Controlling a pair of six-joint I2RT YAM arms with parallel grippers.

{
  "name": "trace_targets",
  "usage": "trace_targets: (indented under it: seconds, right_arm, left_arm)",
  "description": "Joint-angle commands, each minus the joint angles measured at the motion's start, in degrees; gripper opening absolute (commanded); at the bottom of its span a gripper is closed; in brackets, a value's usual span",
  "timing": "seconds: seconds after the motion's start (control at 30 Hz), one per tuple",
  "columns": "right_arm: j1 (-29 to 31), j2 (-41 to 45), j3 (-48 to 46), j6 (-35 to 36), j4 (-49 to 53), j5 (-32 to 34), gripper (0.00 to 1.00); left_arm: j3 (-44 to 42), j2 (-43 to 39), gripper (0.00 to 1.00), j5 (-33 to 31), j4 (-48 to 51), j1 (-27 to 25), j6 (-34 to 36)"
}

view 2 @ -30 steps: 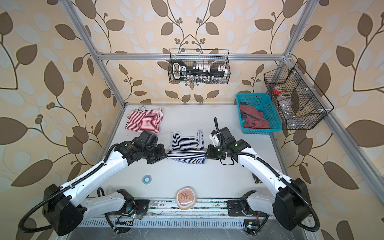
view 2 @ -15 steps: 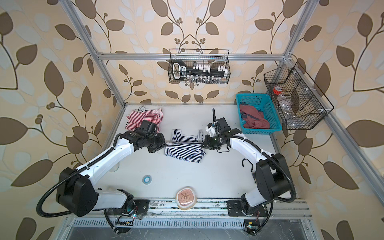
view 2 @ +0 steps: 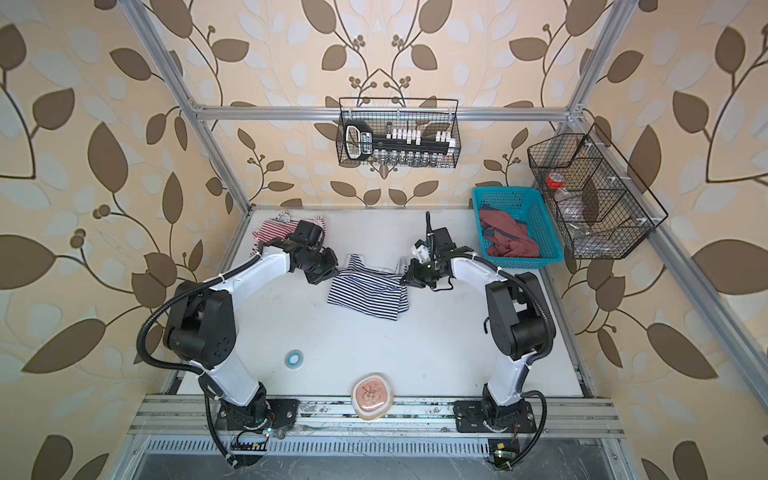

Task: Fold and stack the tank tops

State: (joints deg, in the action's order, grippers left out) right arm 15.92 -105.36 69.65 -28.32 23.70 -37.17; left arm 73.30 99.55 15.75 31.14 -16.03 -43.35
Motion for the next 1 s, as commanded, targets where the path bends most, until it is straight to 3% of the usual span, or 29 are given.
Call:
trace_targets:
  seconds: [0.0, 0.27, 0.3, 0.33, 0.4, 0.53, 0.63, 0.73, 0.83, 0.97]
  right_arm:
    - [-0.99, -3.93, 3.84, -0.09, -1.53, -2.08, 0.00]
    - [-2.67, -10.58, 7.56, -2.62, -3.97, -4.03, 0.00]
    - [-2.87, -10.57, 7.61, -3.10, -4.62, -4.12, 0.08]
    - [-3.11, -10.24, 7.61, -3.68, -5.33, -4.14, 0.19]
    - [-3.29, -8.61, 7.44, -4.20, -6.10, -3.87, 0.33]
    - [-3.26, -3.50, 6.61, -4.23, -6.41, -2.10, 0.41]
    - [-2.93, 0.70, 5.55, -3.23, -5.16, 0.28, 0.43]
    - [-1.68, 3.94, 4.60, -1.70, -2.54, 3.24, 0.44]
    - [0.05, 5.79, 2.58, -1.55, -3.28, 4.11, 0.42]
    - [2.53, 2.96, 1.81, -2.48, -5.56, 0.89, 0.12]
  left_arm:
    - [2.89, 3.21, 0.00, 0.86, -0.45, 0.96, 2.32]
    - [6.83, 10.61, 0.04, 1.92, -3.87, 1.86, 0.99]
    - [7.35, 10.83, 0.09, 1.77, -4.15, 1.88, 0.80]
    - [8.07, 10.95, 0.21, 1.29, -4.20, 1.87, 0.65]
    - [9.36, 10.52, 0.29, 0.08, -4.02, 2.03, 0.63]
    - [12.24, 8.04, 0.44, -2.90, -1.72, 2.54, 1.68]
    - [12.50, 4.62, 0.47, -5.14, 0.34, 2.58, 3.10]
    - [10.02, 0.87, 0.47, -5.38, 0.86, 2.58, 3.32]
    - [5.68, -1.73, 0.38, -1.57, -1.34, 2.41, 2.58]
    - [1.77, -1.15, 0.17, 4.29, -3.69, 1.27, 1.68]
